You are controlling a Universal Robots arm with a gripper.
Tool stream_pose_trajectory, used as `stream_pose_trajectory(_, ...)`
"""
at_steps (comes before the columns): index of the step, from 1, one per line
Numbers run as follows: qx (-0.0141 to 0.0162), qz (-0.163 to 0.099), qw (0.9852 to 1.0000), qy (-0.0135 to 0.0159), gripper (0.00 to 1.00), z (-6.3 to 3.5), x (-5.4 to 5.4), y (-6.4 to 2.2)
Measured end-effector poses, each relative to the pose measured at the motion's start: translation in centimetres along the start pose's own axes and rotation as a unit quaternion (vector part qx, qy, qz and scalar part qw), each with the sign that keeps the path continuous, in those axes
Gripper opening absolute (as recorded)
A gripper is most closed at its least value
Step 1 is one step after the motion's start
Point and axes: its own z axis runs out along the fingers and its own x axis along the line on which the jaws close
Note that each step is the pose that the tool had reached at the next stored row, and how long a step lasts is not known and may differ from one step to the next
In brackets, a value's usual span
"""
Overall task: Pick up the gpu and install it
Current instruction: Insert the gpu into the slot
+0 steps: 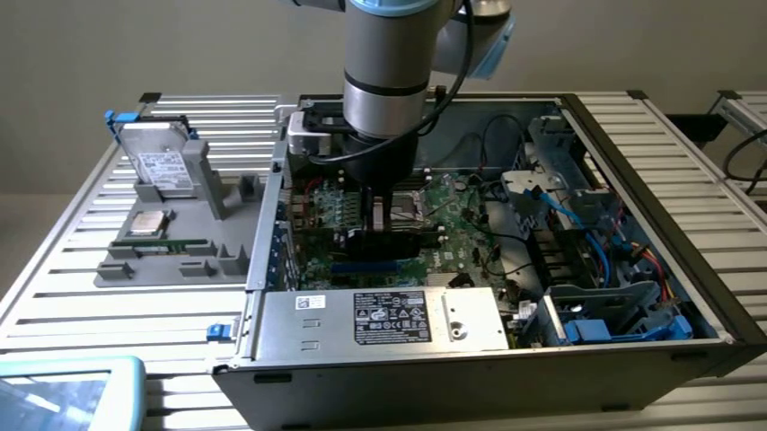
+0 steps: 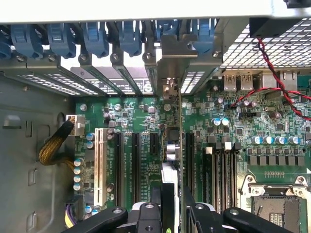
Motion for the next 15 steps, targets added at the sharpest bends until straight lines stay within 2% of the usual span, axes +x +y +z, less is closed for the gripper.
stream_pose_trajectory(3,-0.0002,0.000,1.0000,0.0034,0.27,0.00,0.00,0.00)
stream_pose_trajectory(15,-0.0012,0.000,1.0000,0.0035,0.27,0.06,0.00,0.00)
